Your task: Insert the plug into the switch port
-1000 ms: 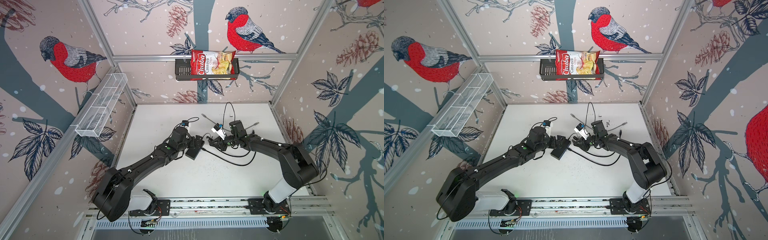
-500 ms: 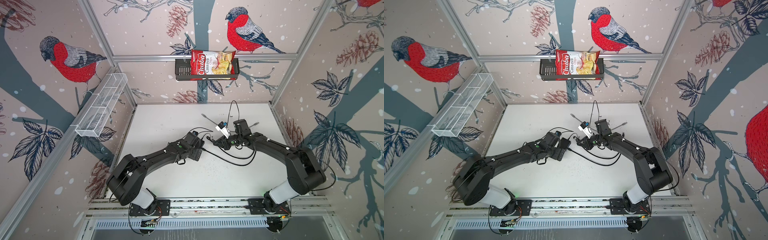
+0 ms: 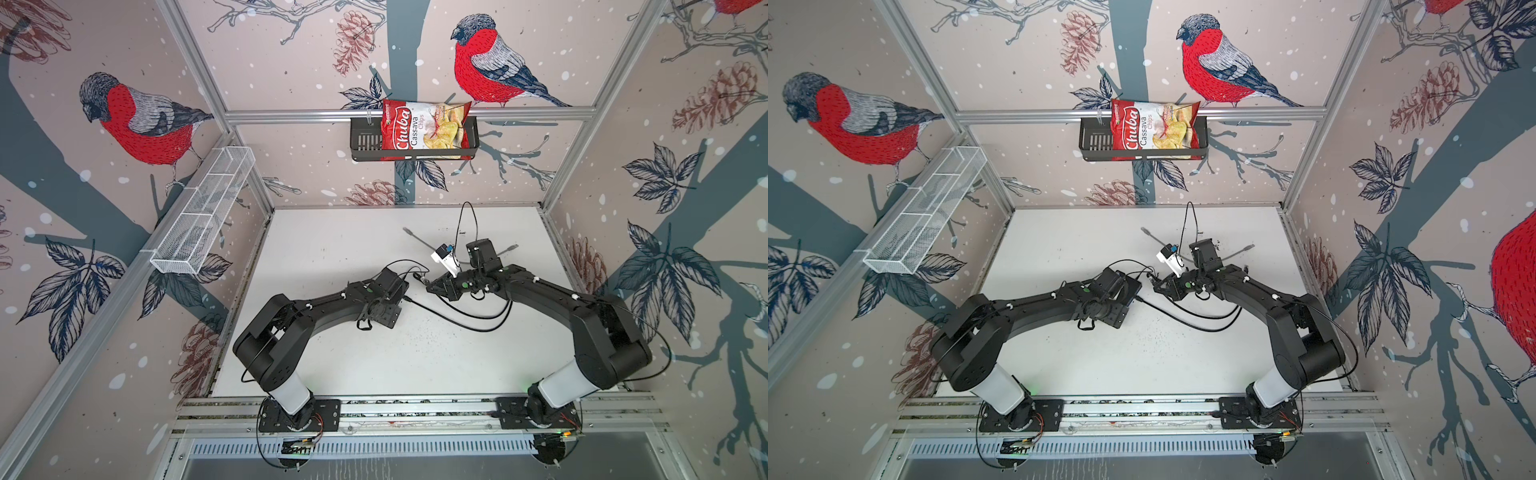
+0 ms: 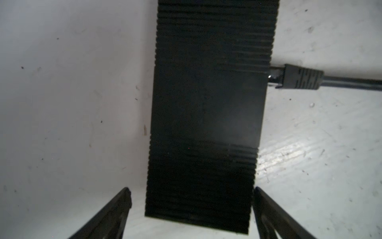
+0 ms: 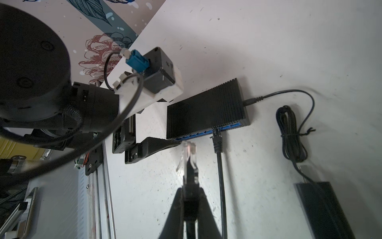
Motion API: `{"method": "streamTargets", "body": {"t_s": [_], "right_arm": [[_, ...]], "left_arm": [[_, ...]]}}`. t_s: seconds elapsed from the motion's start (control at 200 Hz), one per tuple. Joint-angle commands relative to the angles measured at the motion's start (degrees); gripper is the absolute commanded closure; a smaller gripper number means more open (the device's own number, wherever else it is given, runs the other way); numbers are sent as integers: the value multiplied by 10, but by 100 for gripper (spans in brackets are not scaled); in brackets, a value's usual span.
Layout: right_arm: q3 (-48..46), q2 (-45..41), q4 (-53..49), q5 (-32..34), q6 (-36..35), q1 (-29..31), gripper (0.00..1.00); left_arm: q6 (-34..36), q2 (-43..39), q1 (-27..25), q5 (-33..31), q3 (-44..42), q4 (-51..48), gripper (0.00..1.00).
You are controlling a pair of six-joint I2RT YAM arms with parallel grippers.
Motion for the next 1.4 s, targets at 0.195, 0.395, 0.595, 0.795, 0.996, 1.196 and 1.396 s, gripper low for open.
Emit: {"method": "streamTargets", "body": {"t_s": [0.195,0.395,0.595,0.795,0.996,1.196,1.396], "right_arm": [[1,11,-8,-18,10,2,98],[6,24,-16,-17,19,1,98],[6,25,-28,-23,29,1,98],[-1,17,-29,-74,41,1,98],[-23,15,-20,-107,50,4,98],[-24,23,-14,-128,53,28,98],[-7,52,-30,-139,44,40,98]], "left_arm": [[17,12,0,10,1,23,21],[23,13,0,22,-9,42,33],[26,17,0,26,-11,53,55],[35,-6,0,13,-15,65,67],[58,-68,-3,0,-42,113,71],[97,-107,-13,-4,-57,143,74],[138,-135,-30,-21,-77,178,77]]}}
